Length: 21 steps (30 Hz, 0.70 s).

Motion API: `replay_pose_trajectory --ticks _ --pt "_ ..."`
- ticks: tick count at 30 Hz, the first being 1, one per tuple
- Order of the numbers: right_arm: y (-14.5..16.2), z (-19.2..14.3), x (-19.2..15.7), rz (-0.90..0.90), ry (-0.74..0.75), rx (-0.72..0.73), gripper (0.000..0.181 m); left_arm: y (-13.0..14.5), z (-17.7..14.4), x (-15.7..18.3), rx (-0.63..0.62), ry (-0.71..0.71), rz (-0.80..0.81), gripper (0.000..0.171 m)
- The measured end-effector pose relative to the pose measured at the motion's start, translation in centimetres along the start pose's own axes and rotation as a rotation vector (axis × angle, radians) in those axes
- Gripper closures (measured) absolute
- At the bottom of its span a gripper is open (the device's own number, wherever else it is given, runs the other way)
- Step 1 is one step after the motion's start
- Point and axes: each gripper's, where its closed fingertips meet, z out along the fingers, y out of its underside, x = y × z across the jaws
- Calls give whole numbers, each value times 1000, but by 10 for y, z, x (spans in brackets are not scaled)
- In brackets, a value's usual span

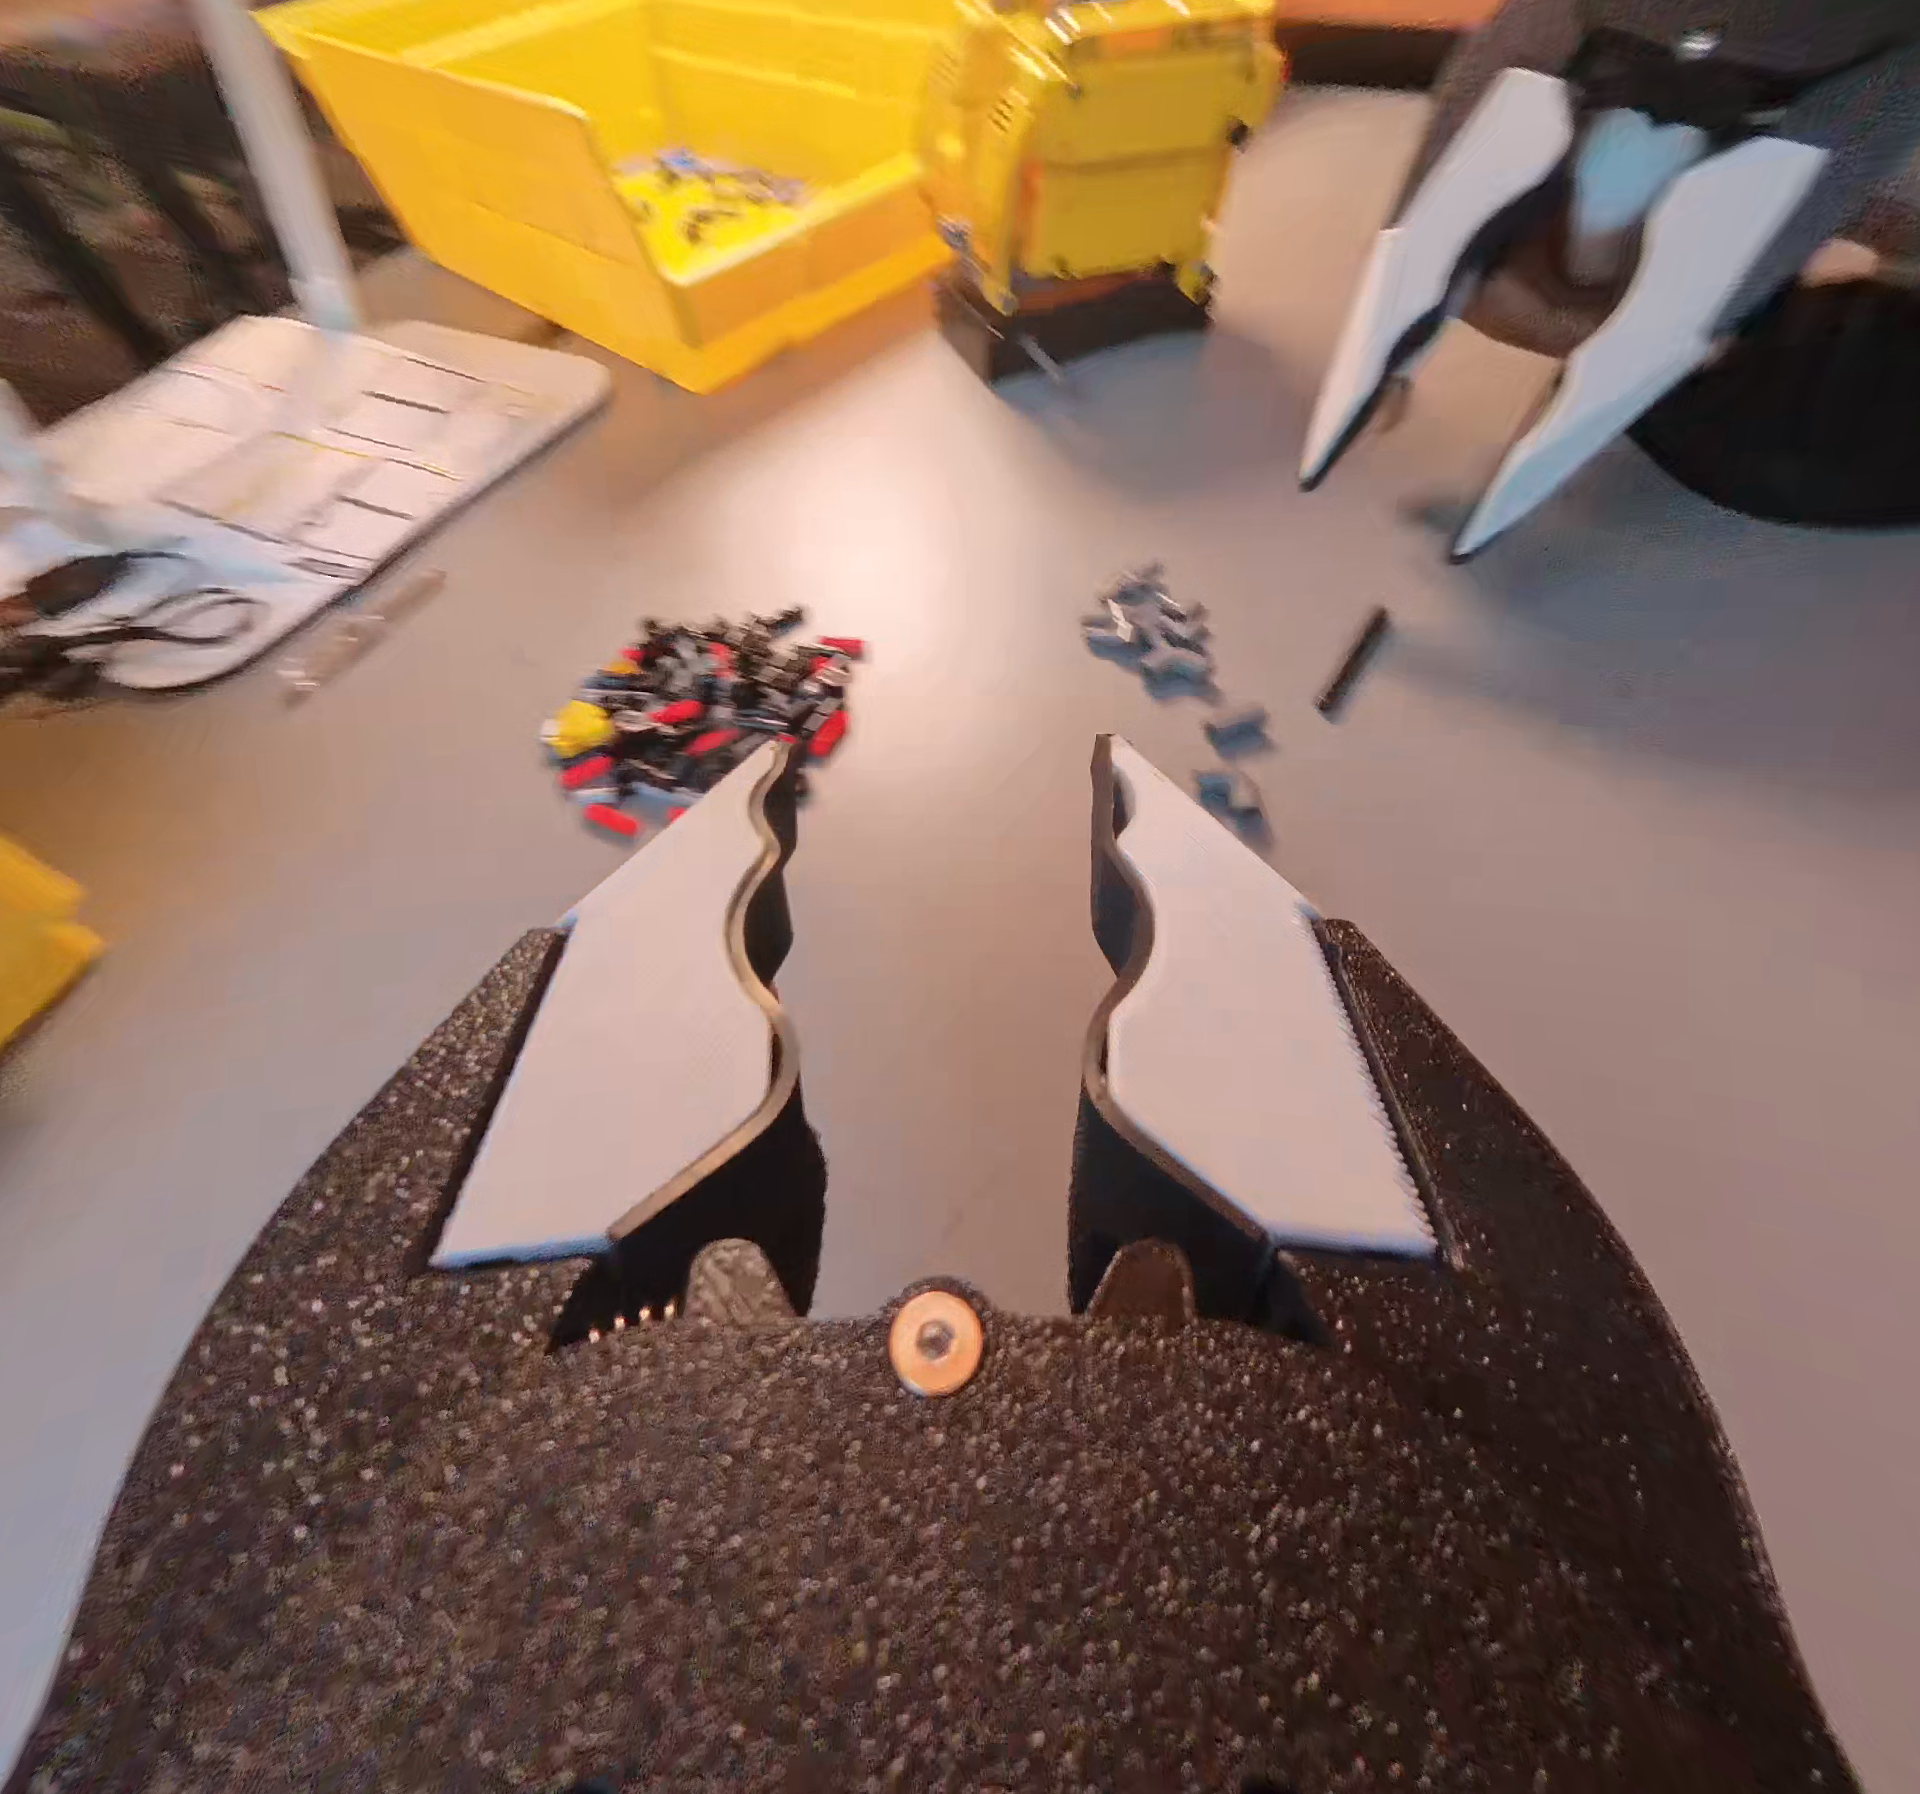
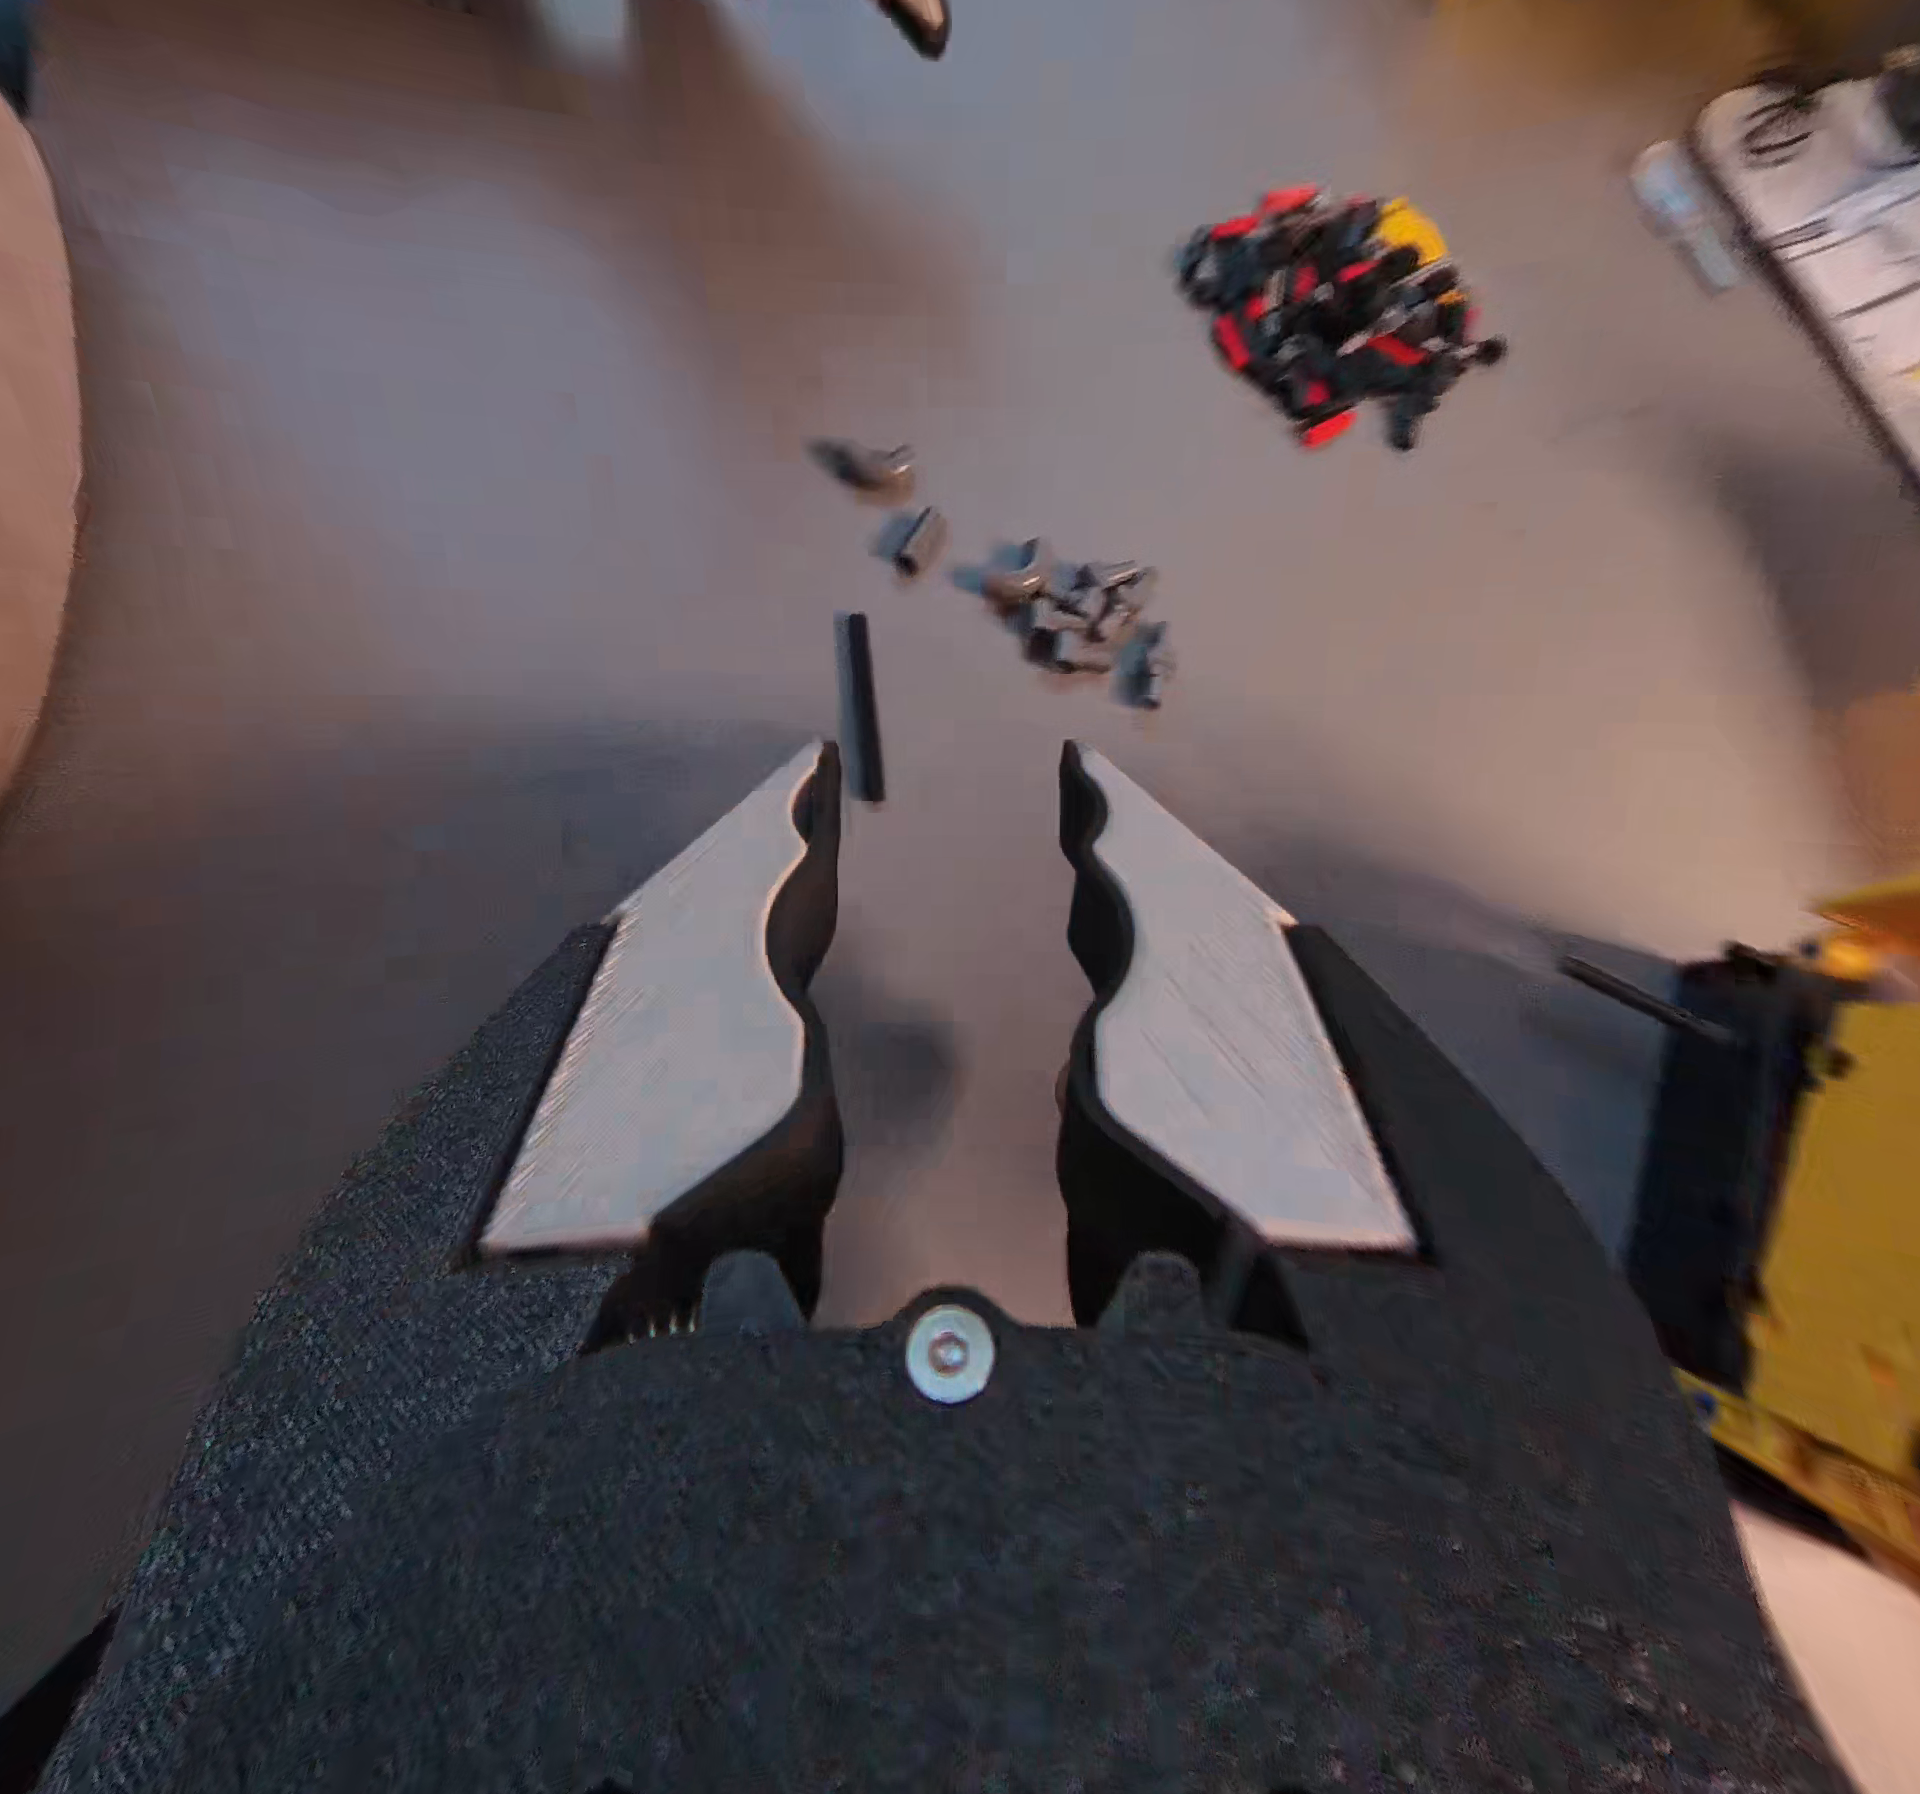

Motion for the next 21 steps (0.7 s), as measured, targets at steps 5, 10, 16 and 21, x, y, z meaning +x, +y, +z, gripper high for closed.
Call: replay_pose_trajectory --ticks 5,10,16,21 --pt "10 33 -16 -48 -119 -146 163 27 18 36 -213 162 147 112" --pt "11 34 -22 -27 -170 -196 177 27 30 52 -237 243 159 115" --pt "7 35 -22 -44 -153 -154 178 20 41 61 -220 253 101 118" --pt "-44 16 -4 30 -116 153 177 19 37 57 -199 201 101 119"
